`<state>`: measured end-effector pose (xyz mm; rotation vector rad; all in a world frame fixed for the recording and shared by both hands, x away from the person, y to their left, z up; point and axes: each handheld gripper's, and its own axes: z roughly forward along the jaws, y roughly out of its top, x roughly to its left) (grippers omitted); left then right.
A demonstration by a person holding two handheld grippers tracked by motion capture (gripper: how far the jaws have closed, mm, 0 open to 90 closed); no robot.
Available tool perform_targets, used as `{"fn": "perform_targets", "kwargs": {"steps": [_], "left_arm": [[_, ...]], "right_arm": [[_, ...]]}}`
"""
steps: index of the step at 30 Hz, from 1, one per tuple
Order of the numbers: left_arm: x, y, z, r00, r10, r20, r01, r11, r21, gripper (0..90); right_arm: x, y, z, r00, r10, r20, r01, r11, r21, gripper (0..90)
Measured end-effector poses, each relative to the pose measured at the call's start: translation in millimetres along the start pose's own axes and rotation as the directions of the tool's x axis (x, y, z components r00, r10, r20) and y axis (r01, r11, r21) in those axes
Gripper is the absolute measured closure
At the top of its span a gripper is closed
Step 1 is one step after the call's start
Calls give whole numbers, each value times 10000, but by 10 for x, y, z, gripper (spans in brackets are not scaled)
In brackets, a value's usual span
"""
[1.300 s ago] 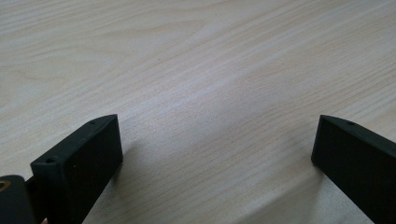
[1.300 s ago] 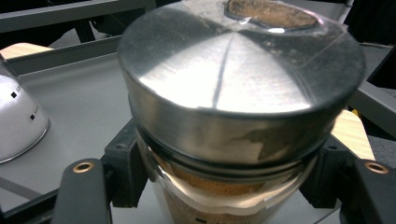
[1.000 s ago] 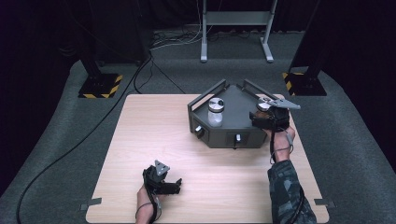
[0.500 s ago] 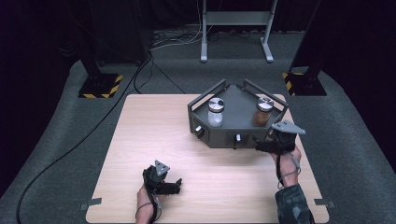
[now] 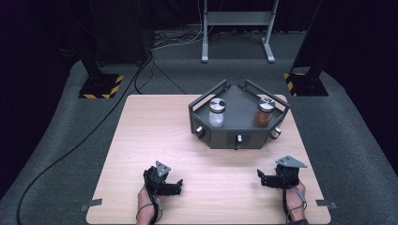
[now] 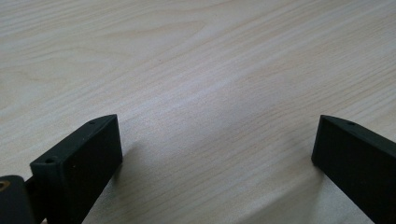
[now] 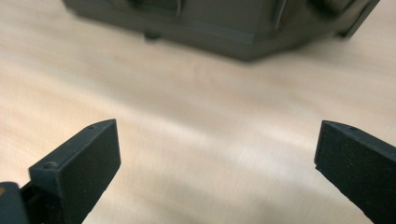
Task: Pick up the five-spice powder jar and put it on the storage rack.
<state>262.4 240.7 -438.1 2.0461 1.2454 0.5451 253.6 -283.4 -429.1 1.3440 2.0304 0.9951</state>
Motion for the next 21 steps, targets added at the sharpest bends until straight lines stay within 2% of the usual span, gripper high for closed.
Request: {"fn": "perform_targets", "kwargs": {"steps": [5, 7, 9, 15, 21], "left_arm": [[0, -2, 4, 10000, -78, 6, 78, 10000, -17, 12], [2, -2, 5, 10000, -84, 12, 84, 10000, -13, 12], [-2, -1, 3, 10000, -61, -7, 61, 10000, -1, 11], [-9, -1, 3, 10000, -92, -37, 92, 10000, 3, 10], [-7, -2, 5, 9999, -123, -24, 123, 9999, -8, 10]], "right_arm": [[75, -62, 51, 9993, -344, 125, 337, 9982, 501, 0], [102, -84, 43, 9988, -440, 207, 432, 9984, 363, 0], [98, -63, 54, 9991, -382, 206, 372, 9982, 477, 0], [120, -56, 63, 9977, -653, 180, 643, 9966, 525, 0], [107, -111, 31, 9989, -407, 248, 402, 9990, 209, 0]]}}
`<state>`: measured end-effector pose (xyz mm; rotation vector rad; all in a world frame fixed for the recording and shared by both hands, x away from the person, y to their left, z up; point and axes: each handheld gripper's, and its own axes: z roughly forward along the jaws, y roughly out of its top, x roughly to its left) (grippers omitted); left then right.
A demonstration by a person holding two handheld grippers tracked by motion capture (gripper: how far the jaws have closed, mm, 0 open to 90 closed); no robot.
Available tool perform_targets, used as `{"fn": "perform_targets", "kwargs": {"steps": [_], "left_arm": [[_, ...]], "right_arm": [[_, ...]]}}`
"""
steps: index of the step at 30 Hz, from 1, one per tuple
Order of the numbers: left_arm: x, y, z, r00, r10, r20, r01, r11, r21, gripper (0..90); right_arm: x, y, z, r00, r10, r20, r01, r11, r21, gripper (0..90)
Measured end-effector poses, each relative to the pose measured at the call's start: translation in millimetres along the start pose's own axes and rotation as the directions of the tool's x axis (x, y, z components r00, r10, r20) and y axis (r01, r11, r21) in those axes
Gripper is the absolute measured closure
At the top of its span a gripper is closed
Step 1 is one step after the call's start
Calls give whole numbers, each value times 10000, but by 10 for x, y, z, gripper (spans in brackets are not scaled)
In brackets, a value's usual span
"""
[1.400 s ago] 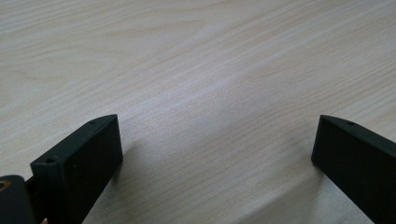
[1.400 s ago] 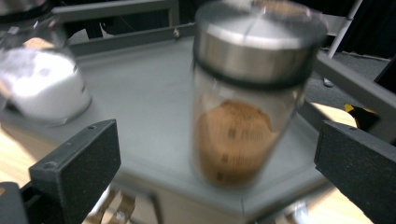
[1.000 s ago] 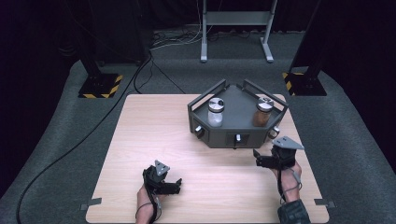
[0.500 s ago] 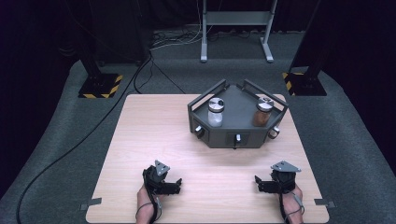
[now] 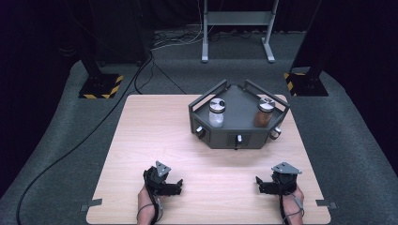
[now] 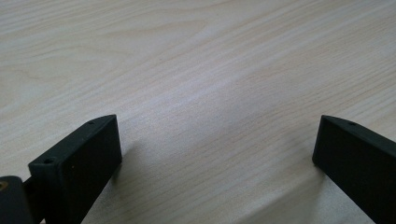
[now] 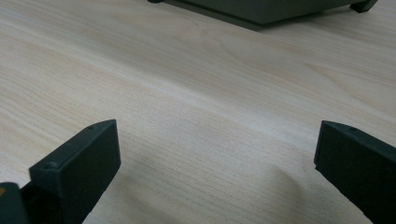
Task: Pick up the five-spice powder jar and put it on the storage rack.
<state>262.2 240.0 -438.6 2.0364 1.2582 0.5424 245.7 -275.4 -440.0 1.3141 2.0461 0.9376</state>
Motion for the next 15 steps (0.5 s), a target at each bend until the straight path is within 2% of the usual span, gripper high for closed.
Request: {"fn": "perform_targets", "kwargs": {"steps": [3, 15], "left_arm": [[-1, 2, -2, 10000, 40, -6, -40, 10000, 15, 10], [-3, 2, -4, 10000, 68, -9, -68, 10000, 13, 11]], "right_arm": [[-18, -14, -6, 9999, 166, -7, -166, 9998, -74, 0], [-28, -10, -5, 9996, 280, -27, -280, 9996, -49, 0]]}}
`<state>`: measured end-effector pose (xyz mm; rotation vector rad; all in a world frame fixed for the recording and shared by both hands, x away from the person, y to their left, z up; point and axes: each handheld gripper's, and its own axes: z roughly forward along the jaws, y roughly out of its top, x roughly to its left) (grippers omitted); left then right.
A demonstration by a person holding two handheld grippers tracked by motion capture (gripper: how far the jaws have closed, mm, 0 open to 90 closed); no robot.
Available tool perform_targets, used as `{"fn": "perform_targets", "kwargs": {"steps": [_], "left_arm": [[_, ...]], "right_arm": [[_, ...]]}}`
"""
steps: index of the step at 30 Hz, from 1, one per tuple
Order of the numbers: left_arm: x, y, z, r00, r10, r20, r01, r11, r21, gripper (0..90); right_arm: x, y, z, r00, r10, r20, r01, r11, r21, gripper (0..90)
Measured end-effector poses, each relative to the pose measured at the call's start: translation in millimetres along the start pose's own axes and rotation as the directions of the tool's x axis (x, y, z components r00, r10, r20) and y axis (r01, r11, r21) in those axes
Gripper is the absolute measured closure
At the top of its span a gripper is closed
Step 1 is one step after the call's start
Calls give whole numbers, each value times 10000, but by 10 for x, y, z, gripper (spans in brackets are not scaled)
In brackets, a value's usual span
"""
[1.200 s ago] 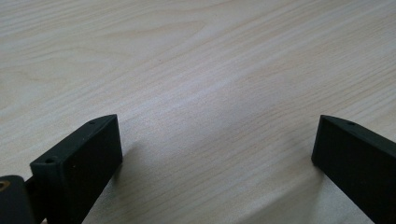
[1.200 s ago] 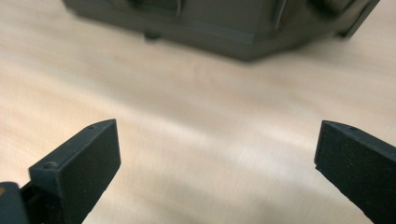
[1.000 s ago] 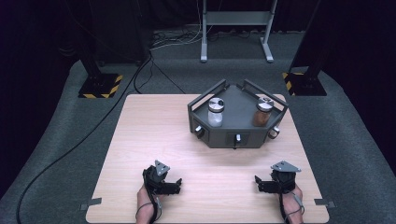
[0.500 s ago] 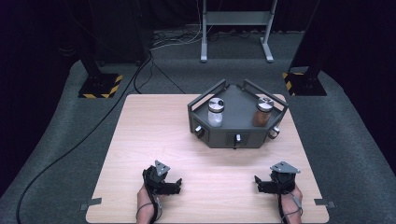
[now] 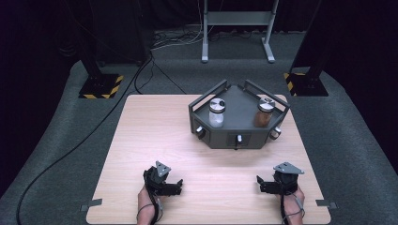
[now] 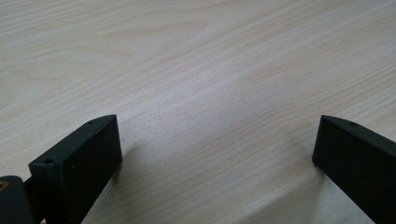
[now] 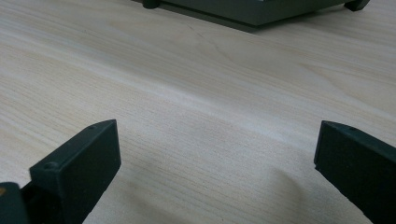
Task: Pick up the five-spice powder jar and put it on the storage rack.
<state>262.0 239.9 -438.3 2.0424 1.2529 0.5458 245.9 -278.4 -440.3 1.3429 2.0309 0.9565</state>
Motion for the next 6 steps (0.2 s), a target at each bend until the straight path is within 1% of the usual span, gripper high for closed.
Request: {"fn": "perform_targets", "kwargs": {"steps": [6], "left_arm": [[-2, 0, -1, 10000, 17, -10, -17, 10000, 0, 10]], "right_arm": [[14, 4, 2, 10000, -59, 59, 58, 10000, 20, 0]]}}
